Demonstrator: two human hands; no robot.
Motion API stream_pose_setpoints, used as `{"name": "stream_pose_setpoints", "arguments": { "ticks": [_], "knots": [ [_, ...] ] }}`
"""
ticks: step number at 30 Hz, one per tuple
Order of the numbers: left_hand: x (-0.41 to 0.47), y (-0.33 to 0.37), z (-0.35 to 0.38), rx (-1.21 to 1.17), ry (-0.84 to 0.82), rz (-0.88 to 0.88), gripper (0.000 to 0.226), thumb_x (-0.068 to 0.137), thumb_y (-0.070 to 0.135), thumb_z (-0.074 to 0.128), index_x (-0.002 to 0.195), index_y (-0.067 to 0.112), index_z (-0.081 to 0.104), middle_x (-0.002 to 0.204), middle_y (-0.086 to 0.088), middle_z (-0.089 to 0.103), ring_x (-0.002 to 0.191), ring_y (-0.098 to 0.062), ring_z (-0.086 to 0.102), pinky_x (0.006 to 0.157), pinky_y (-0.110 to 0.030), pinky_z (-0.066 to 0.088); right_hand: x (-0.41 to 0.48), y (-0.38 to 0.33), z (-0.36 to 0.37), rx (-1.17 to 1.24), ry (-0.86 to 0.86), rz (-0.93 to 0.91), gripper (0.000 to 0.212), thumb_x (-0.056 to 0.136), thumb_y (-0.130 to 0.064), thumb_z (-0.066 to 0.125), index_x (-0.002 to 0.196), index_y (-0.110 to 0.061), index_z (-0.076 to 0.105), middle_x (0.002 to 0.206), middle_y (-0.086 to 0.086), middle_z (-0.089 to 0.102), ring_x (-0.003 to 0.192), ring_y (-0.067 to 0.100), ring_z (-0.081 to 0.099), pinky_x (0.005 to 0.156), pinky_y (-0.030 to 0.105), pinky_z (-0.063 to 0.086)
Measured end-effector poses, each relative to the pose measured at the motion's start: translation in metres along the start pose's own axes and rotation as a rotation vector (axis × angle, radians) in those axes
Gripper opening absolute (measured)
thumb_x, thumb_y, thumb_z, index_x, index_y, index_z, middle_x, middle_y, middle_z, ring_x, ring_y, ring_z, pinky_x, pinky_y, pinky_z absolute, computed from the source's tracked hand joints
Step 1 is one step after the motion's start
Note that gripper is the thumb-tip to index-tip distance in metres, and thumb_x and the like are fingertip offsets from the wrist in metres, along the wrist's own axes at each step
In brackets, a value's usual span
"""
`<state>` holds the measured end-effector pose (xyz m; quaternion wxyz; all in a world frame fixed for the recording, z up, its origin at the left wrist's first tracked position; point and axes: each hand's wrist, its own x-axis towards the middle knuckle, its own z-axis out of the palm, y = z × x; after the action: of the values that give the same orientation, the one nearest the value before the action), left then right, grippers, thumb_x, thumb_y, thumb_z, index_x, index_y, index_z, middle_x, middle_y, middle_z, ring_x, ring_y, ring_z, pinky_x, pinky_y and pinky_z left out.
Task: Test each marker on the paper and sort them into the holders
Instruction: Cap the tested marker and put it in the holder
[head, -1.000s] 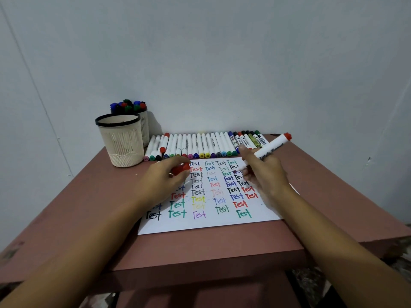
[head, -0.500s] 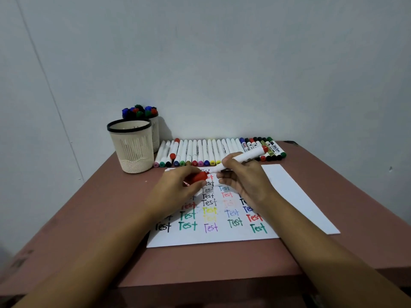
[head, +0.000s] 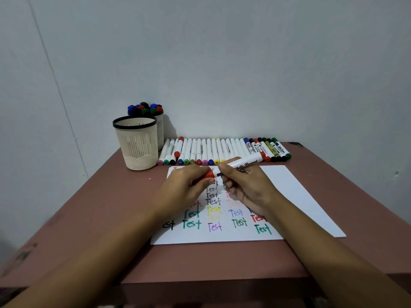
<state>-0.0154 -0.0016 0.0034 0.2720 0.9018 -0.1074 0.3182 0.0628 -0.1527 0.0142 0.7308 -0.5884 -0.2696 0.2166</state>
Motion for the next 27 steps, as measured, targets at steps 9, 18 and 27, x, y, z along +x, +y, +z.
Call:
{"name": "stream_pose_setpoints", "arguments": {
  "ticks": [9, 18, 27],
  "knots": [
    [0.0, -0.007, -0.001, -0.15, -0.118, -0.068, 0.032, 0.087, 0.032, 0.051, 0.078, 0.004, 0.061, 0.059, 0.002, 0.046, 0.057, -0.004, 0.039, 0.054, -0.019, 0.03, 0.001, 0.004, -0.005, 0.037, -0.144, -0.022, 0.002, 0.083, -0.009, 0.061, 0.082, -0.01, 0.062, 0.059, 0.002, 0.054, 0.052, 0.008, 0.051, 0.047, 0.016, 0.042],
    [0.002, -0.003, -0.004, -0.372, -0.146, -0.281, 0.02, 0.086, 0.039, 0.06, 0.095, 0.023, 0.068, 0.072, -0.006, 0.06, 0.061, -0.006, 0.049, 0.059, -0.025, 0.041, 0.004, 0.001, -0.006, 0.068, -0.203, -0.009, 0.016, 0.073, -0.012, 0.064, 0.088, -0.007, 0.063, 0.061, 0.004, 0.056, 0.053, 0.008, 0.053, 0.05, 0.017, 0.046],
    [0.009, 0.003, -0.013, -0.881, -0.073, -0.598, 0.01, 0.091, 0.009, 0.052, 0.087, 0.007, 0.06, 0.07, -0.003, 0.053, 0.063, -0.011, 0.051, 0.057, -0.018, 0.047, 0.007, -0.002, -0.003, 0.231, -0.104, 0.054, 0.017, 0.074, -0.01, 0.065, 0.09, -0.011, 0.06, 0.064, 0.005, 0.063, 0.056, 0.012, 0.06, 0.049, 0.019, 0.049]
  ]
}}
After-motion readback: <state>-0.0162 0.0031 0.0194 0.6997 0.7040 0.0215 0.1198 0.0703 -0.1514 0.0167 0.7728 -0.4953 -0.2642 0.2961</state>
